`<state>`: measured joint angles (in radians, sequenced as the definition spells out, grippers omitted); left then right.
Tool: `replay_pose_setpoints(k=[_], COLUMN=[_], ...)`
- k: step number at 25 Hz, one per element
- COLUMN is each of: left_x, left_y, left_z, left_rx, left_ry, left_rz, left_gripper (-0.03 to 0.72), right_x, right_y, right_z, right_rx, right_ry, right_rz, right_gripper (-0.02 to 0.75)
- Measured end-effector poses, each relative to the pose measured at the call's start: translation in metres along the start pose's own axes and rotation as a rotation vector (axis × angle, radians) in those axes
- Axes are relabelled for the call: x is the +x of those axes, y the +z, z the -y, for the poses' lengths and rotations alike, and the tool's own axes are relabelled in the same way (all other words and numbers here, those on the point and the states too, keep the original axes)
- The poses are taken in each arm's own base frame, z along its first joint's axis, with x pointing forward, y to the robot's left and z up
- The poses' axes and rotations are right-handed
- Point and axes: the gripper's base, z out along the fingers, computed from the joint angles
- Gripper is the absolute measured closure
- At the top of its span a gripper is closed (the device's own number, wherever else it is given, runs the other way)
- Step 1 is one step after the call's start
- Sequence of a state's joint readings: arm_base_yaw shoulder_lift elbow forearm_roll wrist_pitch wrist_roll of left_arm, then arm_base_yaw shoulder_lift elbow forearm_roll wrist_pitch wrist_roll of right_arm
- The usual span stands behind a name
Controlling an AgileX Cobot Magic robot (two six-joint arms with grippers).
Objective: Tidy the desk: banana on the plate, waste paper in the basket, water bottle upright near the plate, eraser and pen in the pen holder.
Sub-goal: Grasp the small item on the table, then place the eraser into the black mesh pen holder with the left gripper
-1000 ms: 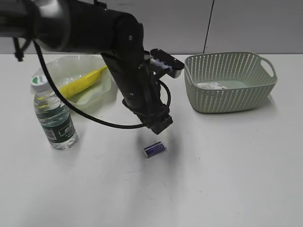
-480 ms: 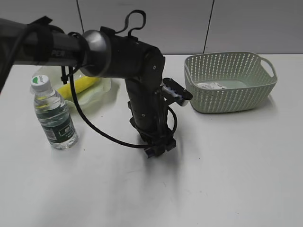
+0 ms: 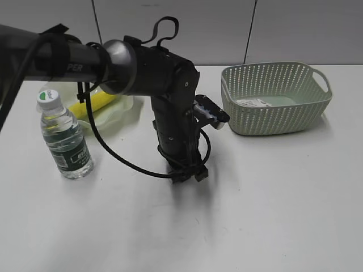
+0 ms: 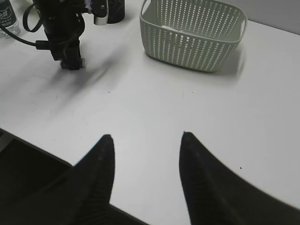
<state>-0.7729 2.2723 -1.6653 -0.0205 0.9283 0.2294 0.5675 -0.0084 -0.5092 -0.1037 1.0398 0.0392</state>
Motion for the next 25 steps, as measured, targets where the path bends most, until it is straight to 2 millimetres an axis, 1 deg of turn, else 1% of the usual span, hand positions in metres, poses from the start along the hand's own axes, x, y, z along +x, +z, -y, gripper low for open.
replay_pose_setpoints(k=[3, 6, 9, 12, 18, 20, 22, 24, 25], left_x=[-0.002, -0.009, -0.019, -0.026, -0.023, -0.022, -0.021, -0.023, -0.024], left_y=[-0.010, -0.043, -0.084, -0.110, -0.123, -0.128, -0.130, -0.127, -0.122], left_z=[0.005, 0.001, -0.016, -0.041, -0.095, -0.109, -0.119, -0.125, -0.127], left_rx=[0.014, -0.006, -0.059, -0.120, -0.172, -0.197, -0.221, -0.227, -0.222], left_ry=[-0.004, -0.011, -0.043, -0.093, -0.261, -0.298, -0.323, -0.354, -0.370], left_rz=[0.025, 0.127, 0.325, 0.516, 0.725, 0.791, 0.846, 0.891, 0.895], left_gripper=[0.509, 0.509, 0.509, 0.509, 0.509, 0.509, 0.509, 0.509, 0.509], right_x=[0.000, 0.000, 0.000, 0.000, 0.000, 0.000, 0.000, 0.000, 0.000], right_y=[0.000, 0.000, 0.000, 0.000, 0.000, 0.000, 0.000, 0.000, 0.000], right_z=[0.000, 0.000, 0.000, 0.000, 0.000, 0.000, 0.000, 0.000, 0.000], right_rx=[0.000, 0.000, 0.000, 0.000, 0.000, 0.000, 0.000, 0.000, 0.000], right_ry=[0.000, 0.000, 0.000, 0.000, -0.001, -0.001, -0.001, -0.001, 0.000], right_rz=[0.000, 0.002, 0.002, 0.003, 0.003, 0.003, 0.003, 0.003, 0.003], right_gripper=[0.368, 0.368, 0.368, 0.370, 0.370, 0.370, 0.370, 0.370, 0.370])
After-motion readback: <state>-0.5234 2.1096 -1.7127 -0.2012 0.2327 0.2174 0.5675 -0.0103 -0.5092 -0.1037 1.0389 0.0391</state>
